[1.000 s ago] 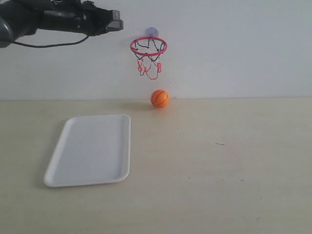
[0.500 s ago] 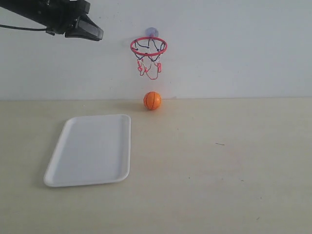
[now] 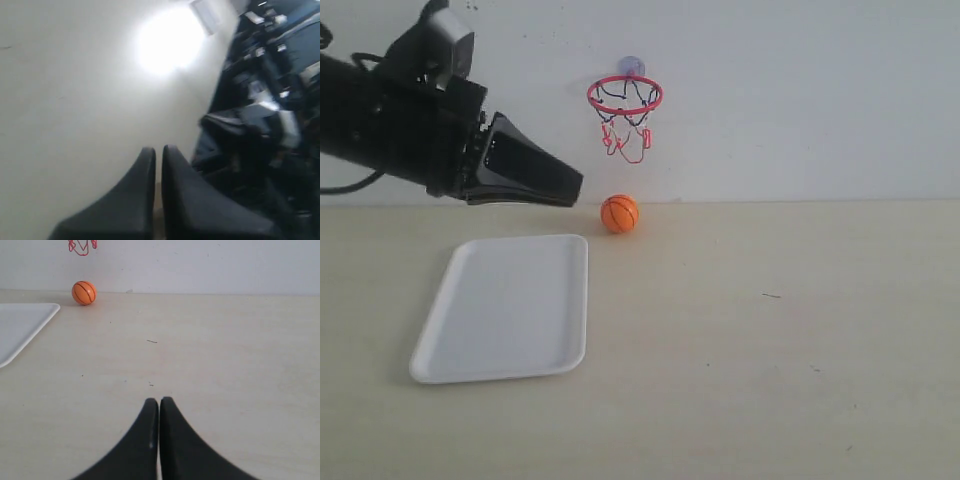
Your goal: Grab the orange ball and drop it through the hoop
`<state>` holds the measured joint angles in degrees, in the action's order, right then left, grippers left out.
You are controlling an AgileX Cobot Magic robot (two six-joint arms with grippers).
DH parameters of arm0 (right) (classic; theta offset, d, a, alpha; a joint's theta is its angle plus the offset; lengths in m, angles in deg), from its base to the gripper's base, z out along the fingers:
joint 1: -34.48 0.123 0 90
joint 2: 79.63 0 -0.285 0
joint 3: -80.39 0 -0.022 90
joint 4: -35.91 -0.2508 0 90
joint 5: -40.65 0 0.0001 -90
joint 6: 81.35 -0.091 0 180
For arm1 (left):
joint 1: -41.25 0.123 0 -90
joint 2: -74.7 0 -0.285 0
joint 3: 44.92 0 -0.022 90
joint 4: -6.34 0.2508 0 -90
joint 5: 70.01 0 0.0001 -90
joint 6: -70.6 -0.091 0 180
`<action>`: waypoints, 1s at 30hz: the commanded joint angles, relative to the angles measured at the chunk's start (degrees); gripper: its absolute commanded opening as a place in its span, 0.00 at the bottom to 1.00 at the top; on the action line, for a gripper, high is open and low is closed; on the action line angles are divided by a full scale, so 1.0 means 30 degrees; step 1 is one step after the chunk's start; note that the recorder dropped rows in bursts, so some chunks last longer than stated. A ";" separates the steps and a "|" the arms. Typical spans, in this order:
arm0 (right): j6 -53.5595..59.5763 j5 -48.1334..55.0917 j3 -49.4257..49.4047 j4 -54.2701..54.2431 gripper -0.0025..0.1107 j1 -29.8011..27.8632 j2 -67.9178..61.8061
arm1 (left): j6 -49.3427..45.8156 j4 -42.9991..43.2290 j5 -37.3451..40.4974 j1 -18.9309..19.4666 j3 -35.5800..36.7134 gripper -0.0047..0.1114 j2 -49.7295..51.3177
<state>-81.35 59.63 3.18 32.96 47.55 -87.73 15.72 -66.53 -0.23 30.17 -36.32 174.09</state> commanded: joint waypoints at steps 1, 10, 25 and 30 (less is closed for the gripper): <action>0.0000 -0.0113 0.0000 0.0149 0.02 0.0057 0.0104 | -0.2366 -0.5295 0.0060 -0.0329 0.4673 0.08 -0.3786; 0.0000 -0.0113 0.0000 0.0149 0.02 0.0057 0.0104 | -0.3109 -0.4244 0.0060 -0.0132 0.6089 0.08 -0.7823; 0.0000 -0.0184 0.0000 0.0050 0.02 0.0057 0.0104 | -1.1000 -0.5007 -1.0426 0.2194 1.1765 0.08 -2.5524; 0.0000 -0.0184 0.0000 0.0050 0.02 0.0057 0.0104 | -1.0834 -0.5044 -1.0178 0.2194 1.3543 0.08 -2.7918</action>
<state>-81.35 59.63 3.18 32.96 47.55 -87.73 -17.97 -81.95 -30.83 36.58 2.43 92.62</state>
